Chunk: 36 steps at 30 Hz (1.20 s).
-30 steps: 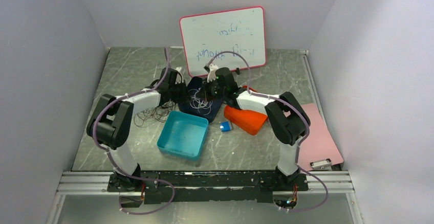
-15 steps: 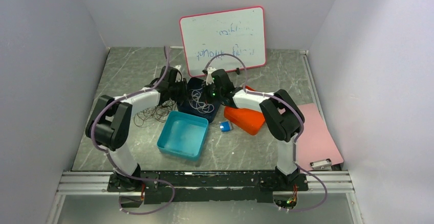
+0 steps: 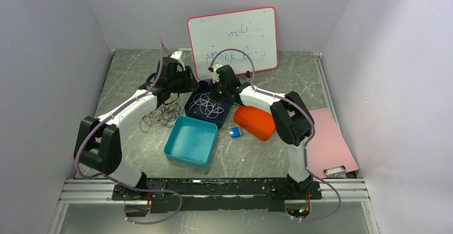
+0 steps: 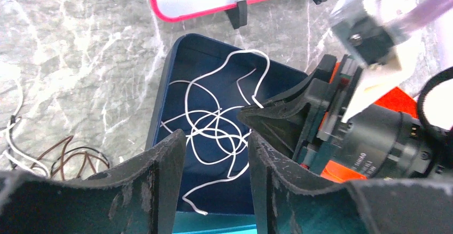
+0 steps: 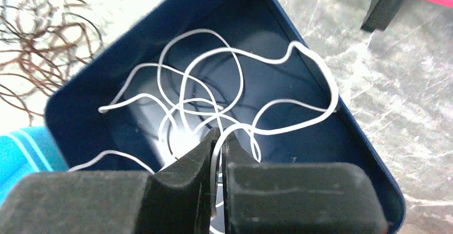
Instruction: Untangle the cables
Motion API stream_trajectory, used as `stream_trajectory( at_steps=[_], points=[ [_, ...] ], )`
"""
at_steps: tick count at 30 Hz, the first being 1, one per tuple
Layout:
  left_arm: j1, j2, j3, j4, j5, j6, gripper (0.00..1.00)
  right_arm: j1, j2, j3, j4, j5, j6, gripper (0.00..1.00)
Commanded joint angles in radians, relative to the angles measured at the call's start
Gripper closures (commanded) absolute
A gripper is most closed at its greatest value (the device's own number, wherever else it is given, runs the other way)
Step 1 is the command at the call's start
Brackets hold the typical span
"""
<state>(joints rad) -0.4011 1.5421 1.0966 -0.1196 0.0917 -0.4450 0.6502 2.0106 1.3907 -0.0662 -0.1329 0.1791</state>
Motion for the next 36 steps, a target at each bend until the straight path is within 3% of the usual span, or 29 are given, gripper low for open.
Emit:
stream_trajectory(
  at_steps=[1,7,14,17,27,36],
  points=[
    [-0.004,-0.047,-0.011,-0.044,-0.068,0.024,0.48,0.006,0.024,0.019,-0.074,0.016,-0.026,0.87],
    [0.003,-0.083,-0.022,-0.066,-0.089,0.028,0.46,0.004,-0.071,0.045,-0.119,0.055,-0.041,0.66],
    [0.042,-0.096,-0.022,-0.101,-0.101,0.031,0.47,0.001,-0.176,0.034,-0.166,0.131,-0.051,0.50],
    [0.082,-0.106,-0.031,-0.113,-0.092,0.028,0.47,-0.001,-0.219,-0.001,-0.167,0.186,-0.050,0.36],
    [0.183,-0.107,-0.037,-0.189,-0.080,0.053,0.50,-0.013,-0.248,-0.031,-0.197,0.157,-0.071,0.36],
    [0.213,-0.136,-0.053,-0.312,-0.218,0.046,0.51,-0.012,-0.265,-0.091,-0.135,0.027,-0.062,0.37]
  ],
)
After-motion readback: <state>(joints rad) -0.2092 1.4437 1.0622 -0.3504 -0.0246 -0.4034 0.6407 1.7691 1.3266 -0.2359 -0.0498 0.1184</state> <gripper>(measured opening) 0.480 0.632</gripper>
